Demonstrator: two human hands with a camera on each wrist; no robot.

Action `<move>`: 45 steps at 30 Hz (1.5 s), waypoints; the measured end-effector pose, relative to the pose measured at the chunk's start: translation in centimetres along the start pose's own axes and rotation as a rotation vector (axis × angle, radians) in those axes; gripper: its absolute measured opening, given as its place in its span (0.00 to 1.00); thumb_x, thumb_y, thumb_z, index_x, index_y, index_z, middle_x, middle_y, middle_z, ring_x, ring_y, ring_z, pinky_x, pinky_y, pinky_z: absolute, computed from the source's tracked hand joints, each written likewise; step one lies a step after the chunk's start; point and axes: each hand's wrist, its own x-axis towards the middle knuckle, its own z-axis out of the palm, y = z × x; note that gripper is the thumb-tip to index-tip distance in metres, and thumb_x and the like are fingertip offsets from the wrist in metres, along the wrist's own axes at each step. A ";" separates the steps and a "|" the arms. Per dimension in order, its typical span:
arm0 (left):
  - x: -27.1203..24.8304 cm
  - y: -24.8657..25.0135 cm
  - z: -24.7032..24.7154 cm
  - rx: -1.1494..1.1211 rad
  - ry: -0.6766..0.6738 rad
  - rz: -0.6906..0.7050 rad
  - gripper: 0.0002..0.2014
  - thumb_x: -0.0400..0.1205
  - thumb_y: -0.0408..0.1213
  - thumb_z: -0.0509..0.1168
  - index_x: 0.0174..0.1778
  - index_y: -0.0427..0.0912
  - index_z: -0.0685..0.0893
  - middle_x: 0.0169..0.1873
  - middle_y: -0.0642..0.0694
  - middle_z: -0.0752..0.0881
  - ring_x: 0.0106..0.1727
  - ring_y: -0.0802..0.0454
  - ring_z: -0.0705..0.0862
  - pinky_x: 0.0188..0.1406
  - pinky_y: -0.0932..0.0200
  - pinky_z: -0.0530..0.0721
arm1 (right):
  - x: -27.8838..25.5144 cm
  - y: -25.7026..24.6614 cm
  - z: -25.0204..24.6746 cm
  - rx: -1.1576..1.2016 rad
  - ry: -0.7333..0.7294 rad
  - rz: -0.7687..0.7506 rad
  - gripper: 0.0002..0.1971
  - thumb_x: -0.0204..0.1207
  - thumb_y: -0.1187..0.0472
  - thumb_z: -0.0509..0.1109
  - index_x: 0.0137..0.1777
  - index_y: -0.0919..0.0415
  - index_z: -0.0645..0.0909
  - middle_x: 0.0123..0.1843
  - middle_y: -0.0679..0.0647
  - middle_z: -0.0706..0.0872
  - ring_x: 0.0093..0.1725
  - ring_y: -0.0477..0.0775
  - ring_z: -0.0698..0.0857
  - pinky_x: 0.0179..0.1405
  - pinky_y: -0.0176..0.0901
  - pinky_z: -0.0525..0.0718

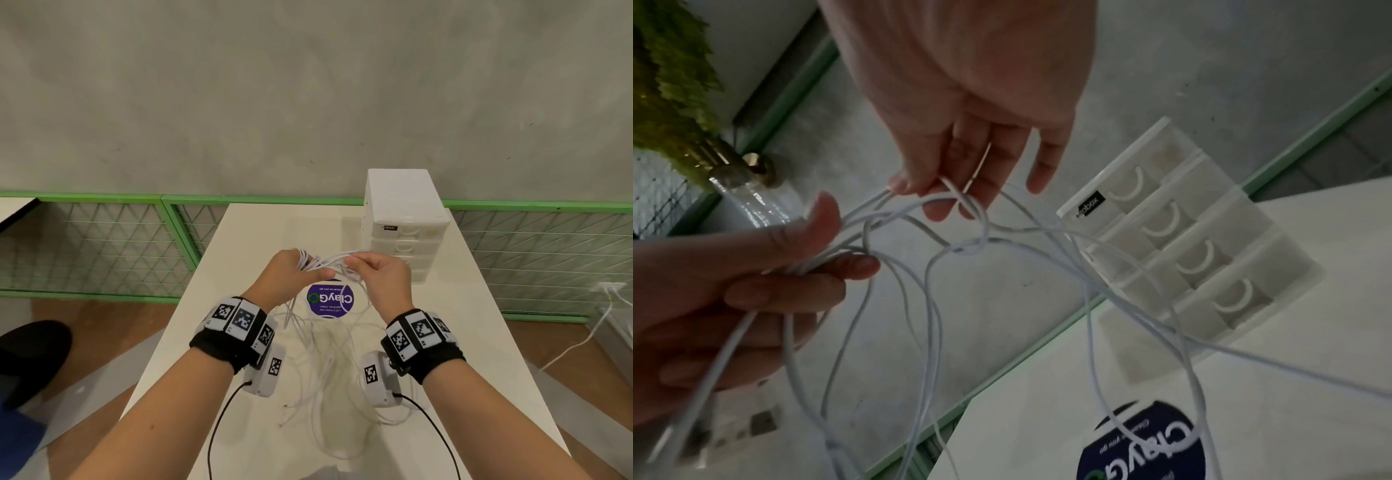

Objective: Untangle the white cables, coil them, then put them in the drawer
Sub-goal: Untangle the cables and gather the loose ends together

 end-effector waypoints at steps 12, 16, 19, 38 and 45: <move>-0.2 0.6 0.9 -0.296 0.073 -0.071 0.18 0.74 0.49 0.75 0.46 0.35 0.86 0.39 0.31 0.89 0.15 0.60 0.70 0.14 0.67 0.67 | -0.3 -1.3 0.4 0.198 -0.307 0.140 0.10 0.84 0.65 0.59 0.41 0.61 0.77 0.39 0.59 0.88 0.36 0.50 0.90 0.39 0.40 0.88; 0.0 0.5 1.0 -0.230 0.064 -0.103 0.20 0.78 0.51 0.70 0.39 0.35 0.82 0.32 0.33 0.88 0.15 0.56 0.70 0.13 0.68 0.67 | -0.4 -1.7 0.9 0.234 -0.366 0.151 0.12 0.85 0.63 0.57 0.39 0.59 0.74 0.40 0.57 0.88 0.39 0.53 0.90 0.44 0.47 0.88; -0.1 0.7 1.0 -0.221 0.065 -0.107 0.19 0.80 0.50 0.68 0.36 0.36 0.80 0.18 0.45 0.76 0.15 0.54 0.70 0.13 0.67 0.67 | -0.5 -1.8 1.0 0.269 -0.327 0.141 0.10 0.84 0.64 0.59 0.41 0.60 0.76 0.37 0.57 0.89 0.37 0.55 0.91 0.39 0.44 0.89; 0.9 -0.4 -0.4 -0.152 0.314 -0.078 0.13 0.77 0.39 0.73 0.36 0.32 0.83 0.25 0.46 0.83 0.10 0.65 0.71 0.12 0.73 0.65 | 0.4 0.6 -0.9 0.041 -0.246 -0.064 0.19 0.69 0.66 0.77 0.50 0.45 0.75 0.31 0.51 0.67 0.32 0.49 0.67 0.39 0.41 0.74; 1.0 0.0 0.2 -0.216 0.287 -0.148 0.16 0.78 0.40 0.73 0.30 0.37 0.76 0.09 0.60 0.78 0.10 0.66 0.73 0.13 0.74 0.65 | 0.2 0.2 0.4 -0.312 0.051 -0.401 0.12 0.63 0.52 0.81 0.43 0.51 0.83 0.62 0.50 0.72 0.60 0.39 0.72 0.63 0.37 0.70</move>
